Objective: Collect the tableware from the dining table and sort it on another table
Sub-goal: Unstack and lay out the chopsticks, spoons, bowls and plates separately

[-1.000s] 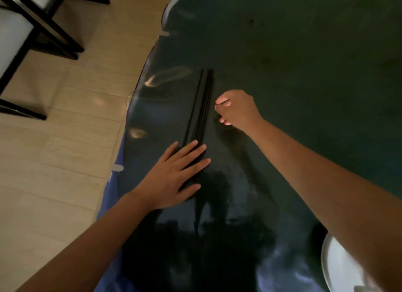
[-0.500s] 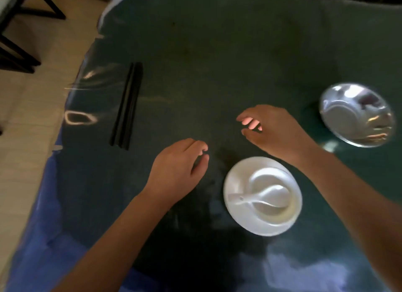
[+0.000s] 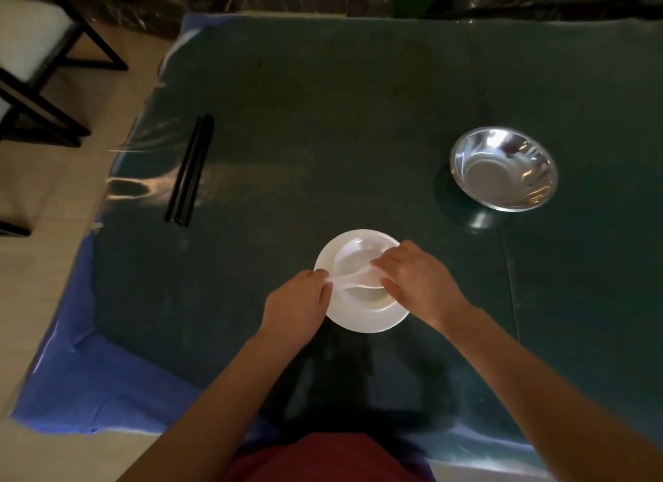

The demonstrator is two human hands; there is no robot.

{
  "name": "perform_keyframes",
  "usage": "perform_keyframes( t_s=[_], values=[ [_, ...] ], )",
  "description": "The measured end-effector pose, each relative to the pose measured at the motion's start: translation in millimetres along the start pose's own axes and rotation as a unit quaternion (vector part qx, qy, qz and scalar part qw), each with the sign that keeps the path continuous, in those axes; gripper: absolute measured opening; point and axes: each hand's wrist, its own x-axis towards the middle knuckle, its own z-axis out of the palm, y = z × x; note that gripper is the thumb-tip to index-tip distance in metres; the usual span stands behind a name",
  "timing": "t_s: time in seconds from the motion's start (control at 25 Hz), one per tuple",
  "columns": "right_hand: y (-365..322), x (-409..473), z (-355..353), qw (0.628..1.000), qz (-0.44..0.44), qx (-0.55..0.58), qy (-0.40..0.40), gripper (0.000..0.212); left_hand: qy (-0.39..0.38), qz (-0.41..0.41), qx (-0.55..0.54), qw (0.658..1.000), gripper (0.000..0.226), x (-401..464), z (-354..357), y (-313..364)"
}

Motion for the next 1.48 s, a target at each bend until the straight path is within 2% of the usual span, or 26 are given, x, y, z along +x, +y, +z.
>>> perform_keyframes(
  t_s=[0.12, 0.24, 0.4, 0.52, 0.6, 0.68, 0.8, 1.04, 1.2, 1.48],
  values=[
    [-1.8, 2.4, 5.5, 0.999, -0.004, -0.043, -0.012, 0.035, -0.042, -0.050, -0.117, 0.991, 0.027, 1.4, -2.2, 6.8],
    [-0.8, 0.7, 7.4, 1.000, -0.001, -0.020, 0.003, 0.035, -0.092, -0.132, -0.299, 0.940, 0.024, 0.0, -8.2, 10.1],
    [1.8, 1.1, 6.3, 1.000, -0.004, 0.017, 0.021, 0.032, -0.087, -0.147, -0.387, 0.906, 0.022, -8.6, -16.3, 9.8],
    [0.6, 8.9, -3.5, 0.991, 0.035, 0.118, 0.051, 0.033, -0.051, -0.157, -0.433, 0.886, 0.020, -11.6, -21.2, 5.4],
    [-4.3, 24.0, -14.7, 0.960, 0.100, 0.243, 0.093, 0.030, -0.020, -0.157, -0.453, 0.877, 0.019, -10.8, -25.8, 1.9],
    [-10.6, 48.0, -26.8, 0.929, 0.150, 0.323, 0.105, 0.025, 0.023, -0.153, -0.445, 0.882, 0.019, -6.3, -31.1, -5.1],
    [-24.6, 96.7, -42.7, 0.915, 0.159, 0.362, 0.079, 0.018, 0.068, -0.159, -0.431, 0.885, 0.016, 7.1, -43.1, -28.1],
    [-64.5, 199.6, -55.1, 0.920, 0.122, 0.371, 0.039, 0.017, 0.157, -0.109, -0.298, 0.935, 0.023, 35.6, -66.6, -87.8],
    [-82.5, 274.4, -63.9, 0.920, 0.113, 0.376, 0.007, 0.019, 0.197, -0.114, -0.278, 0.933, 0.032, 70.9, -79.1, -122.5],
    [-104.9, 378.2, -37.5, 0.928, 0.122, 0.353, 0.006, 0.016, 0.214, -0.173, -0.218, 0.936, 0.013, 146.1, -71.6, -172.0]
  ],
)
